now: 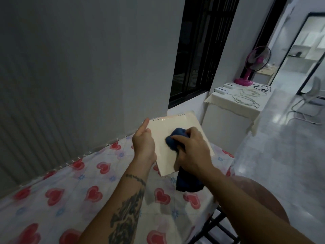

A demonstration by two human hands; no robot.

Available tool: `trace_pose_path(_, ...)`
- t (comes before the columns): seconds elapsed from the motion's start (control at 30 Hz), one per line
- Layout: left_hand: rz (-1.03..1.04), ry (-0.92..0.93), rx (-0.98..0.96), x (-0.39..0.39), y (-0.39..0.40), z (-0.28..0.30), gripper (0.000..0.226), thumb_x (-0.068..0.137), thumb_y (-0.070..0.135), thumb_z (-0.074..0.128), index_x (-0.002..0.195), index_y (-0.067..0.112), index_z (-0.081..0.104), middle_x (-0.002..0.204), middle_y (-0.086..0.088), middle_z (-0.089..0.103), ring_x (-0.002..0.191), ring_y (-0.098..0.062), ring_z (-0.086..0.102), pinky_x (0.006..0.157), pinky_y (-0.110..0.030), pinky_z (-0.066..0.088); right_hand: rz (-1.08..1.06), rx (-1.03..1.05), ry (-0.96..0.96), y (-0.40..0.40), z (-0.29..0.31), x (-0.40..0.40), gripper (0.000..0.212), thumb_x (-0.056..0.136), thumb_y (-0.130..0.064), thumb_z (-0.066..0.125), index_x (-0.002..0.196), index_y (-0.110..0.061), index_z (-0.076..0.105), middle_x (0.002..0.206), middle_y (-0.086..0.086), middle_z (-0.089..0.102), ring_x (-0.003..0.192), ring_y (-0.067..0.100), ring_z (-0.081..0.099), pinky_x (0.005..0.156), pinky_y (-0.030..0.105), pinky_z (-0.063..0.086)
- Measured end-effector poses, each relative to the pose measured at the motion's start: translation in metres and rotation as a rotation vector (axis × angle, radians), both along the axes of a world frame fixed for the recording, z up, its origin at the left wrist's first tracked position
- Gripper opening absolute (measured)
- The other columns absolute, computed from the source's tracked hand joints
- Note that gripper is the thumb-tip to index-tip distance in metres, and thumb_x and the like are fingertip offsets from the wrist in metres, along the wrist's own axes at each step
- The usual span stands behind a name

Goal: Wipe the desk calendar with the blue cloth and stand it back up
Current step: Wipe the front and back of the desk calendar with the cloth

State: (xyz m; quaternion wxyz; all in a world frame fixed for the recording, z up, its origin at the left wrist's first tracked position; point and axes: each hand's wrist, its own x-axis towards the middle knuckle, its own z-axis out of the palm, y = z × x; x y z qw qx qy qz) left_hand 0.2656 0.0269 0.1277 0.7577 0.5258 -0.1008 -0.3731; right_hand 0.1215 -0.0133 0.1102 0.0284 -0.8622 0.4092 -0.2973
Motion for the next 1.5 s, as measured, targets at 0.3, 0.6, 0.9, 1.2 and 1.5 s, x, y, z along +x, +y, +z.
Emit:
trace_pose_path(0.3,0.045,0.038,-0.014,0.027,0.007,0.007,0.043,0.101,0.014,0.046,0.089,0.044,0.075,0.102,0.007,0.072,0.08,-0.024,0.07,0.052,-0.031,0.058,0.131,0.021,0.099,0.022,-0.019,-0.023,0.033,0.08,-0.021,0.062,0.11,-0.034,0.067,0.104,-0.004,0.042,0.095,0.015,0.042,0.072,0.026,0.039)
trace_pose_path(0.6,-0.004,0.021,-0.048,0.021,0.01,0.008,0.042,0.101,0.013,0.047,0.093,0.042,0.076,0.101,0.013,0.065,0.078,-0.016,0.066,0.048,-0.022,0.055,0.354,-0.067,0.191,0.027,-0.002,0.001,0.038,0.072,-0.027,0.065,0.108,-0.035,0.067,0.108,0.0,0.048,0.096,0.017,0.044,0.073,0.032,0.045)
trace_pose_path(0.9,-0.053,-0.111,-0.08,0.013,0.021,0.006,0.047,0.101,0.008,0.044,0.092,0.041,0.075,0.144,0.0,0.053,0.124,-0.023,0.054,0.106,-0.044,0.047,0.1,-0.086,-0.048,-0.011,0.028,0.046,0.028,0.087,-0.037,0.063,0.115,-0.036,0.06,0.115,0.003,0.045,0.099,0.016,0.045,0.082,0.025,0.037)
trace_pose_path(1.2,0.029,0.036,-0.054,0.043,0.029,0.009,0.044,0.1,0.012,0.048,0.093,0.043,0.078,0.102,0.004,0.072,0.078,-0.025,0.072,0.066,-0.049,0.063,0.341,-0.075,0.098,0.045,-0.019,0.022,0.035,0.076,-0.023,0.067,0.108,-0.034,0.066,0.108,0.0,0.047,0.097,0.017,0.045,0.073,0.033,0.046)
trace_pose_path(1.5,0.003,0.033,-0.004,0.029,0.025,0.007,0.038,0.1,0.005,0.046,0.116,0.027,0.073,0.1,0.005,0.067,0.089,-0.025,0.069,0.079,-0.048,0.062,0.237,-0.051,0.084,0.016,0.006,0.039,0.028,0.084,-0.033,0.062,0.112,-0.034,0.064,0.108,-0.001,0.044,0.097,0.015,0.043,0.08,0.028,0.041)
